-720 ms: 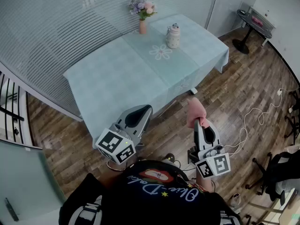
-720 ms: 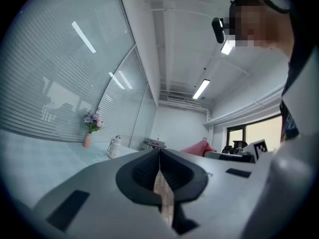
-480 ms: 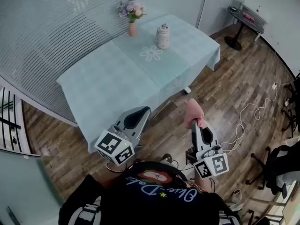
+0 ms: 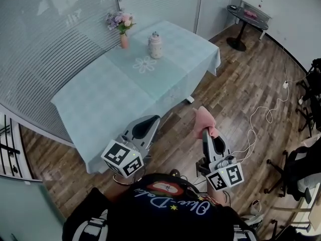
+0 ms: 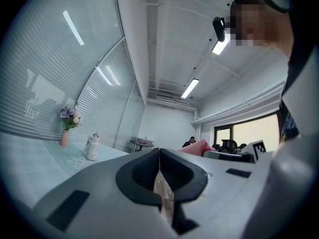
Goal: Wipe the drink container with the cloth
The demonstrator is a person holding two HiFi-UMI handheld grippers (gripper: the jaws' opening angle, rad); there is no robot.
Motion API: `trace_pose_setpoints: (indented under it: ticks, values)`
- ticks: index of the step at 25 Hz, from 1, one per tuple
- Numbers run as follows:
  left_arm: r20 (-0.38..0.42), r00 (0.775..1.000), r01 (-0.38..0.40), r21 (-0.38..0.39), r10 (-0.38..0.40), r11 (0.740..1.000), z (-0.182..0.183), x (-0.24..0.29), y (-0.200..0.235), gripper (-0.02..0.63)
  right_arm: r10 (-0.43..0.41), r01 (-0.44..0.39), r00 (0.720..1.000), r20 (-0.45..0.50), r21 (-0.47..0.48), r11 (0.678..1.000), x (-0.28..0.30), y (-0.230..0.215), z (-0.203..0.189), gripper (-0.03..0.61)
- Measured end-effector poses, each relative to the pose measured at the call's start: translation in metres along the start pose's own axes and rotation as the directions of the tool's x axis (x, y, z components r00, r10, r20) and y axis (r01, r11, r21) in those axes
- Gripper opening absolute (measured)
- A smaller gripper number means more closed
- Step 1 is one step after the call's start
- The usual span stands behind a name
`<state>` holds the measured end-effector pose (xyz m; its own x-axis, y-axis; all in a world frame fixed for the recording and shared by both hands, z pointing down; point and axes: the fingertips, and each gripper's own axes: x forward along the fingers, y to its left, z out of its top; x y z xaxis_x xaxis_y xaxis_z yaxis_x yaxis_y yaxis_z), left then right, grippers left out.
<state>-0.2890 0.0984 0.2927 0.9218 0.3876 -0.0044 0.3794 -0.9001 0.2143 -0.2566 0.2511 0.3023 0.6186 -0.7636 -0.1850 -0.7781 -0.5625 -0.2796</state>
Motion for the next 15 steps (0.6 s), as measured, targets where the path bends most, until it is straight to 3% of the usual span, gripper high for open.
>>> trace_pose_setpoints:
  ticks: [9, 15]
  values:
    - [-0.033, 0.999, -0.021, 0.026, 0.022, 0.999, -0.016, 0.025, -0.033, 0.005, 0.028, -0.028, 1.000, -0.010, 0.025, 0.999, -0.028, -0.037, 0.001, 0.025]
    - [-0.074, 0.994, -0.085, 0.022, 0.086, 0.996, -0.028, 0.019, -0.020, 0.005, 0.004, -0.003, 1.000, -0.028, 0.054, 0.999, -0.029, -0.057, -0.011, 0.025]
